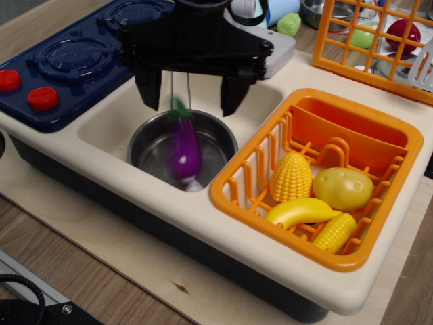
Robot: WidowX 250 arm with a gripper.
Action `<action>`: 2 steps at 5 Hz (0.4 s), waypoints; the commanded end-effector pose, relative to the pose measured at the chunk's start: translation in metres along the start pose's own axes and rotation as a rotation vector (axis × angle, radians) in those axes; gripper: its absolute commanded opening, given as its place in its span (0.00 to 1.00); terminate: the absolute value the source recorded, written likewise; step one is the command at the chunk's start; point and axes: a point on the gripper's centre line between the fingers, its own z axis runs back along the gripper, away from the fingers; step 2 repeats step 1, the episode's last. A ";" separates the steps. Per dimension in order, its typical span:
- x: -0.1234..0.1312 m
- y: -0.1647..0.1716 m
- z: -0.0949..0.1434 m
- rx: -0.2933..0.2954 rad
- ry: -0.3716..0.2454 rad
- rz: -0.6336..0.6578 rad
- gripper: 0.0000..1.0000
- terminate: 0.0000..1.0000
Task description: Put eggplant into pan
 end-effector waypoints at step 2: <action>0.004 0.000 0.007 -0.017 -0.026 0.010 1.00 1.00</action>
